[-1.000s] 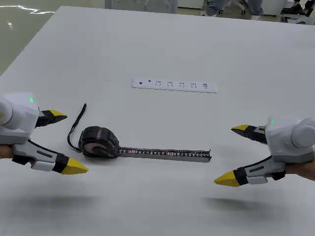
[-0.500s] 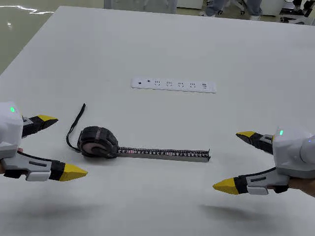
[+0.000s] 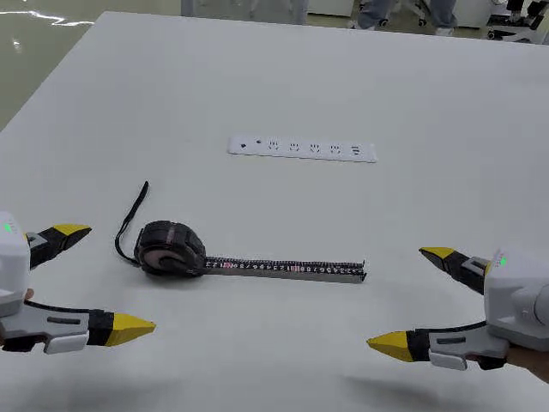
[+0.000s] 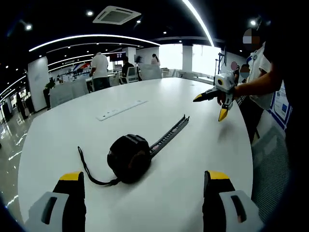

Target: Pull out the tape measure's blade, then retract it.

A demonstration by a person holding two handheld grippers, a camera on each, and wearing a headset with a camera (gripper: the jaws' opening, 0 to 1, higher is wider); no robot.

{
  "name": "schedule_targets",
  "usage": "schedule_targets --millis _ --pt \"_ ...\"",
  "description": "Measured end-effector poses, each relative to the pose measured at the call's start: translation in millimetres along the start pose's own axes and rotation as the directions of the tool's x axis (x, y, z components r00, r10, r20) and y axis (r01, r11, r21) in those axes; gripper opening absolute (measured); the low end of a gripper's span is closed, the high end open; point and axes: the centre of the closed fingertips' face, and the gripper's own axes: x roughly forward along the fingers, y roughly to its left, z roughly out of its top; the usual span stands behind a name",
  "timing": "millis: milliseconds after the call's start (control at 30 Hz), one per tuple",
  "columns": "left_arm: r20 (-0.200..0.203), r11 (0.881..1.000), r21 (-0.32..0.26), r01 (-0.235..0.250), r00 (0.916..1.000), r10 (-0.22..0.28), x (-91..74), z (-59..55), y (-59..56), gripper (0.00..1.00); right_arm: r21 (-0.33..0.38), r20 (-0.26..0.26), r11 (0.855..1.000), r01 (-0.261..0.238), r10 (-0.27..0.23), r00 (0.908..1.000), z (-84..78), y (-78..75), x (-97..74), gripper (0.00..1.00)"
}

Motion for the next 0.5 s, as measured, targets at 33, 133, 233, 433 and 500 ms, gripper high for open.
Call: schedule_targets --millis 33,133,233,433,500 --pt "-0.001 1.0 -0.001 -0.005 1.0 0.005 -0.6 -0.9 -0.7 1.0 0.003 0.002 1.0 0.005 -0.005 1.0 -0.2 1.0 -0.7 1.0" --pt "0.014 1.0 -0.003 -0.026 0.9996 0.026 -3.6 0.5 -3.9 1.0 0.022 0.012 0.999 0.027 -0.027 0.9996 0.8 4.7 -2.0 1.0" --pt "0.022 0.999 -0.006 -0.045 0.9987 0.045 -5.4 1.4 -6.7 1.0 0.03 0.021 0.999 0.04 -0.04 0.999 1.2 9.0 -2.4 1.0" --pt "0.047 0.995 -0.042 -0.089 0.9947 0.091 -6.6 0.5 -15.2 1.0 0.056 0.034 0.995 0.085 -0.087 0.9956 1.4 14.7 -6.3 1.0" --pt "0.052 0.994 -0.054 -0.099 0.9934 0.102 -7.0 0.2 -18.8 1.0 0.066 0.035 0.992 0.104 -0.106 0.9937 1.1 16.3 -8.1 1.0"
